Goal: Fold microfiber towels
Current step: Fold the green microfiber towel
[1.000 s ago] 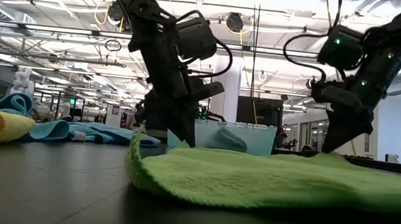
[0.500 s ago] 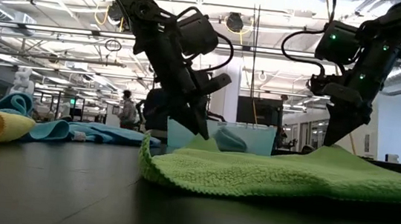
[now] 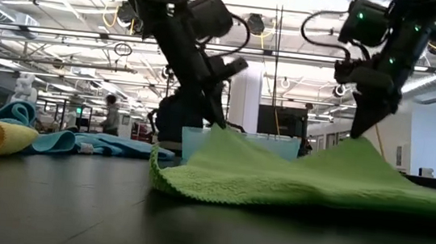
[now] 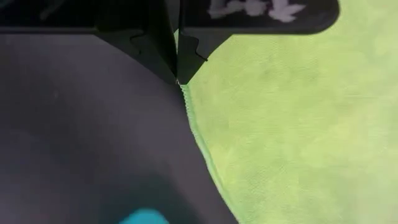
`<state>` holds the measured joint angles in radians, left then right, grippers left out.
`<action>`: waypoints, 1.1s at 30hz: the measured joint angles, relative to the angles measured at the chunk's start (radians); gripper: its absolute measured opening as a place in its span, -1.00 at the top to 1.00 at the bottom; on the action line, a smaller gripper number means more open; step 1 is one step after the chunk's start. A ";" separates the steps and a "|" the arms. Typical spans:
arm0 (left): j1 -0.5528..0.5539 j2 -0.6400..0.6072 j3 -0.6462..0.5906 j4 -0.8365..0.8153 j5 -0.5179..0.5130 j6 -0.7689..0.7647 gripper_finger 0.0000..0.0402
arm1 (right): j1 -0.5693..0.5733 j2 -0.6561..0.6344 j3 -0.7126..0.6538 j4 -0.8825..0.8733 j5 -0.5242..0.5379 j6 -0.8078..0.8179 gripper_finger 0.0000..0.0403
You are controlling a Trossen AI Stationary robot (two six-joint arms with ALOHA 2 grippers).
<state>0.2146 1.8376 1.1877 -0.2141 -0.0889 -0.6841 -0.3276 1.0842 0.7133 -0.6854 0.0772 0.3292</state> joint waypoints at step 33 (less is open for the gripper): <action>-0.194 -0.146 -0.002 -0.186 0.010 0.004 0.98 | 0.510 0.001 0.111 -0.142 -0.132 0.470 1.00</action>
<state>0.0204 1.6915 1.1858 -0.3998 -0.0788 -0.6800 0.1821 1.0848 0.8242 -0.8272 -0.0544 0.7994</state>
